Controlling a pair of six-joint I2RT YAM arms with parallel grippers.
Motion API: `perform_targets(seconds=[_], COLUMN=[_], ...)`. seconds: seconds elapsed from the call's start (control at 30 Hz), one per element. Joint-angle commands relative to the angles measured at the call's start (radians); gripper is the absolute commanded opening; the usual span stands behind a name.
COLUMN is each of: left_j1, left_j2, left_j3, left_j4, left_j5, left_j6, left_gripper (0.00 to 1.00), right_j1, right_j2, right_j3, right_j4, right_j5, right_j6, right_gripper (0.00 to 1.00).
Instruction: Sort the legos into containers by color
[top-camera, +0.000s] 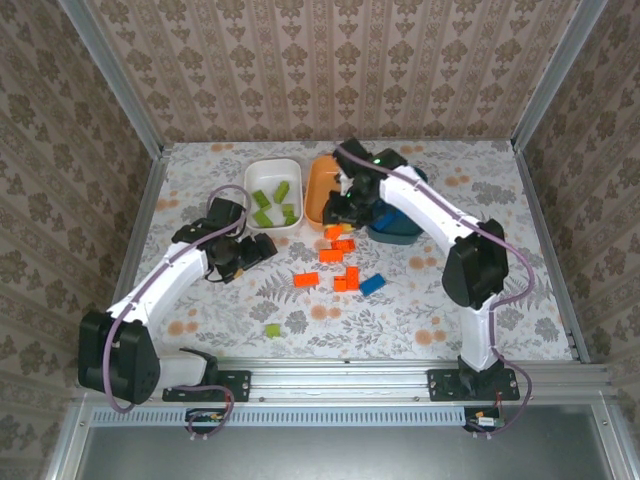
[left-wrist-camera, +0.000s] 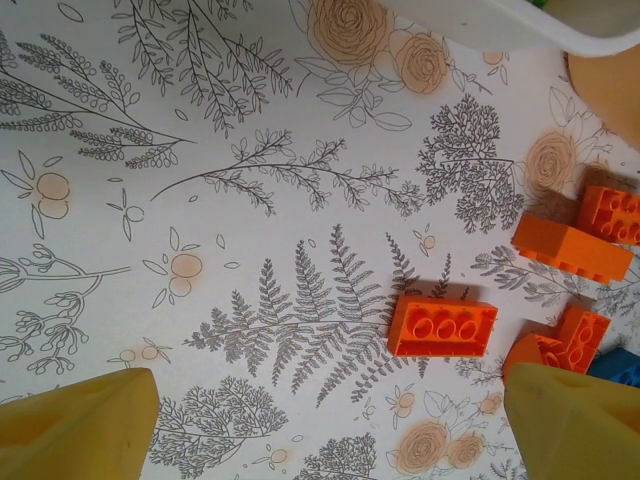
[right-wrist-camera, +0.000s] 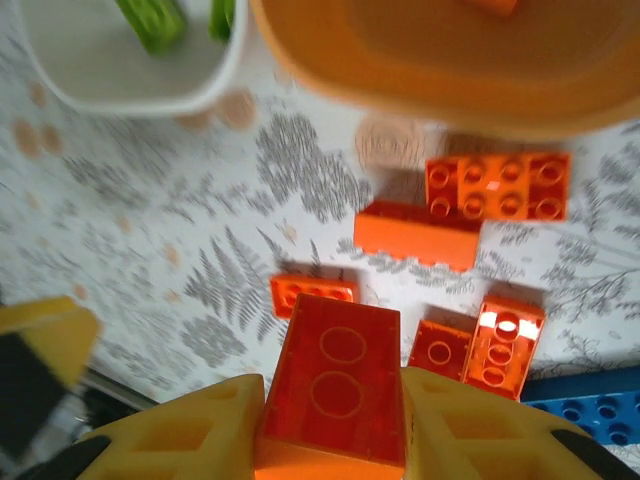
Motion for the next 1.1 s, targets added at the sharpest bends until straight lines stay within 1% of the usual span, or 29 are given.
perform_targets(seconds=[0.0, 0.13, 0.27, 0.47, 0.5, 0.53, 0.6, 0.67, 0.87, 0.97, 1.07], left_j1=[-0.003, -0.011, -0.026, -0.095, -0.095, -0.132, -0.145, -0.155, -0.183, -0.226, -0.301], left_j2=[0.014, 0.017, 0.01, 0.001, -0.002, -0.004, -0.007, -0.014, -0.048, -0.052, -0.052], left_j3=[0.033, 0.036, 0.034, 0.008, 0.001, -0.004, -0.018, -0.026, -0.031, -0.036, -0.062], left_j4=[-0.016, -0.037, -0.085, -0.162, -0.17, -0.179, -0.189, -0.195, -0.252, -0.307, -0.317], left_j5=[0.014, 0.023, 0.014, -0.006, -0.013, -0.018, -0.021, -0.018, -0.019, -0.022, -0.013], left_j6=[0.013, 0.025, 0.033, 0.015, 0.013, 0.006, -0.006, -0.018, -0.045, -0.057, -0.099], left_gripper=[0.91, 0.91, 0.92, 0.93, 0.94, 0.96, 0.99, 1.0, 1.0, 1.0, 1.0], right_j1=[-0.074, -0.128, -0.149, -0.16, -0.162, -0.163, -0.166, -0.169, -0.183, -0.182, -0.182], right_j2=[0.0, 0.099, 0.227, 0.392, 0.413, 0.433, 0.468, 0.49, 0.493, 0.448, 0.384], right_j3=[0.052, 0.15, 0.281, 0.475, 0.499, 0.522, 0.561, 0.587, 0.618, 0.622, 0.592], right_j4=[0.043, 0.052, 0.019, -0.036, -0.038, -0.043, -0.05, -0.053, -0.063, -0.091, -0.128], right_j5=[-0.042, -0.05, -0.065, -0.077, -0.078, -0.081, -0.099, -0.107, -0.133, -0.118, -0.097], right_j6=[0.054, 0.052, 0.038, 0.036, 0.037, 0.04, 0.046, 0.05, 0.054, 0.02, -0.028], right_gripper=[0.36, 0.35, 0.35, 0.35, 0.34, 0.35, 0.35, 0.38, 0.61, 0.65, 0.68])
